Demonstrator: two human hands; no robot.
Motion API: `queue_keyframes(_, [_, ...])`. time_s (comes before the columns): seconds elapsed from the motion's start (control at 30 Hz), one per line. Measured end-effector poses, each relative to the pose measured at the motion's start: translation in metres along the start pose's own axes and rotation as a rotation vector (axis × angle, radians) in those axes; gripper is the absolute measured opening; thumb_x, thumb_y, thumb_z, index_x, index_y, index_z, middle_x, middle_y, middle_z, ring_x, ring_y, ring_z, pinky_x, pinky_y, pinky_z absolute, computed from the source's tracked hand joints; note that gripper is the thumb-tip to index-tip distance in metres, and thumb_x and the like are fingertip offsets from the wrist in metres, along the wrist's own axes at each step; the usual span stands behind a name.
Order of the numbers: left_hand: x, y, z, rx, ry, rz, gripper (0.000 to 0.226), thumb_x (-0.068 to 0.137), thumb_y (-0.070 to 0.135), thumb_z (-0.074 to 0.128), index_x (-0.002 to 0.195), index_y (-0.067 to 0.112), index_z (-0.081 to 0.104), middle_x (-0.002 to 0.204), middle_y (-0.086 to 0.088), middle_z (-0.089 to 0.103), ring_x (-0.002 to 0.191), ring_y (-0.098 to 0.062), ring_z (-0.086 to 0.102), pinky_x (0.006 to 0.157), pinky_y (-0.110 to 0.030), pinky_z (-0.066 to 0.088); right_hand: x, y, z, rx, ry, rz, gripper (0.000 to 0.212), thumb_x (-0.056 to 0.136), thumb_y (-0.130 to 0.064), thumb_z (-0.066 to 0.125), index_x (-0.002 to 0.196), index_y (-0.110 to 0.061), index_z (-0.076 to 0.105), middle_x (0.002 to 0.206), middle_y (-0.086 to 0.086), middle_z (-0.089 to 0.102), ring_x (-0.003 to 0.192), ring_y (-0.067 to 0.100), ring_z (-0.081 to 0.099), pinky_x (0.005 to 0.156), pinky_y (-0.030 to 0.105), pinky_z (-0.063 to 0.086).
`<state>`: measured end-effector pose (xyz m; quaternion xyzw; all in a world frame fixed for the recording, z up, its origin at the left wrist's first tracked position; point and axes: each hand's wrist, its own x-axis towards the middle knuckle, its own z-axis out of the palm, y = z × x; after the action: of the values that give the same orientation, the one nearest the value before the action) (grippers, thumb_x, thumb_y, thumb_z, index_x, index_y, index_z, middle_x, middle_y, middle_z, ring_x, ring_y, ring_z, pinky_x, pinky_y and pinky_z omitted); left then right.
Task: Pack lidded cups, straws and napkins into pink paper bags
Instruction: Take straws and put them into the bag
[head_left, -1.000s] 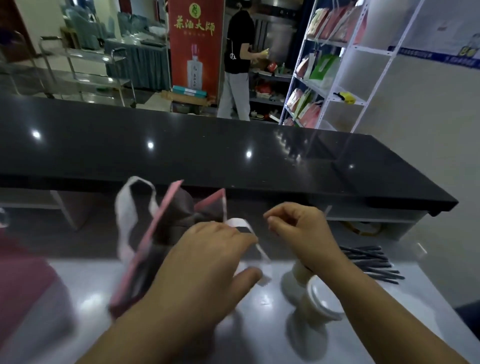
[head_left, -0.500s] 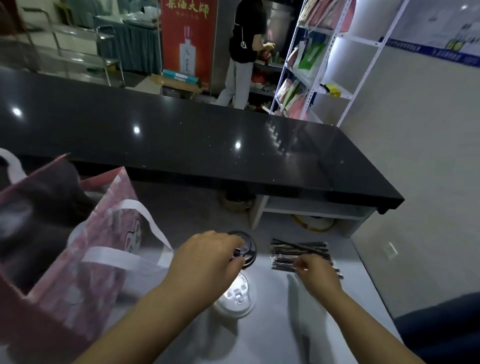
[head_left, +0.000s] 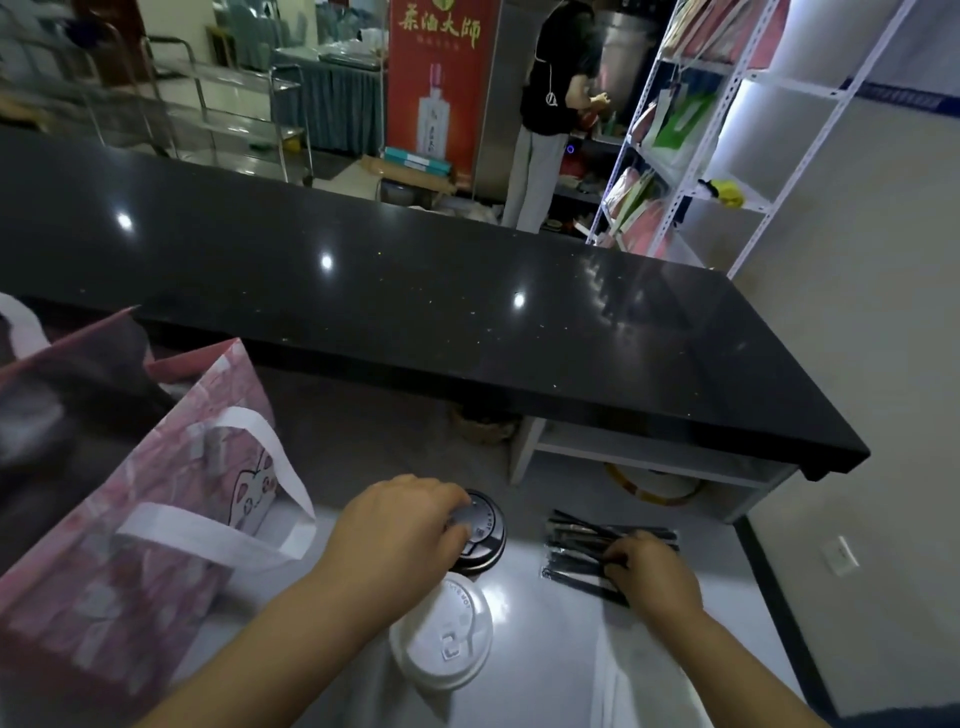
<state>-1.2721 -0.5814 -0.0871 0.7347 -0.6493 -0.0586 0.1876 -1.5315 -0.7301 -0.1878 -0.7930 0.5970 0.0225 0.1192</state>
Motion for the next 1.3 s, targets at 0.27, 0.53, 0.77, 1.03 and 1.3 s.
queue_keyframes(0.27, [0.004,0.005,0.003,-0.021,0.012,0.015,0.031,0.087,0.043,0.045,0.115,0.034,0.056,0.104,0.013,0.062,0.101,-0.01,0.05,0.073,-0.025,0.035,0.0,-0.003,-0.018,0.062,0.006,-0.03,0.017,0.091,-0.026,0.057,0.103,-0.023,0.068,0.1,-0.005,0.066,0.083,0.014,0.058,0.065,0.025,0.042])
queue_keyframes(0.53, [-0.004,0.004,0.002,-0.095,-0.03,-0.044,0.044,0.084,0.042,0.052,0.127,0.035,0.044,0.122,0.014,0.057,0.108,-0.012,0.054,0.08,-0.027,0.042,-0.025,-0.078,-0.063,0.492,0.031,-0.124,0.004,0.08,-0.018,0.07,0.077,-0.02,0.07,0.063,-0.01,0.061,0.055,-0.002,0.052,0.055,0.012,0.04])
queue_keyframes(0.77, [-0.011,-0.016,-0.021,-0.775,0.158,-0.181,0.078,0.076,0.014,0.072,0.141,0.027,0.029,0.096,0.011,0.061,0.074,0.004,0.06,0.063,-0.009,0.047,-0.07,-0.165,-0.098,0.759,-0.121,-0.312,0.009,0.081,-0.014,0.07,0.083,-0.021,0.075,0.074,-0.003,0.071,0.067,0.004,0.065,0.059,0.012,0.048])
queue_keyframes(1.03, [-0.045,-0.067,-0.088,-0.808,0.473,-0.105,0.05,0.083,0.011,0.063,0.117,0.046,0.049,0.079,0.013,0.06,0.075,0.0,0.059,0.066,-0.014,0.049,-0.104,-0.245,-0.123,0.771,-0.175,-0.39,0.015,0.088,-0.016,0.061,0.089,-0.02,0.076,0.074,-0.002,0.071,0.068,0.006,0.062,0.067,0.018,0.049])
queue_keyframes(1.3, [-0.082,-0.142,-0.16,-0.652,0.513,-0.176,0.048,0.082,0.019,0.066,0.118,0.042,0.044,0.094,0.02,0.059,0.085,0.007,0.058,0.073,-0.016,0.049,-0.118,-0.349,-0.134,0.576,-0.033,-0.501,0.017,0.085,-0.014,0.064,0.076,-0.026,0.072,0.07,-0.003,0.064,0.055,0.004,0.054,0.053,0.018,0.046])
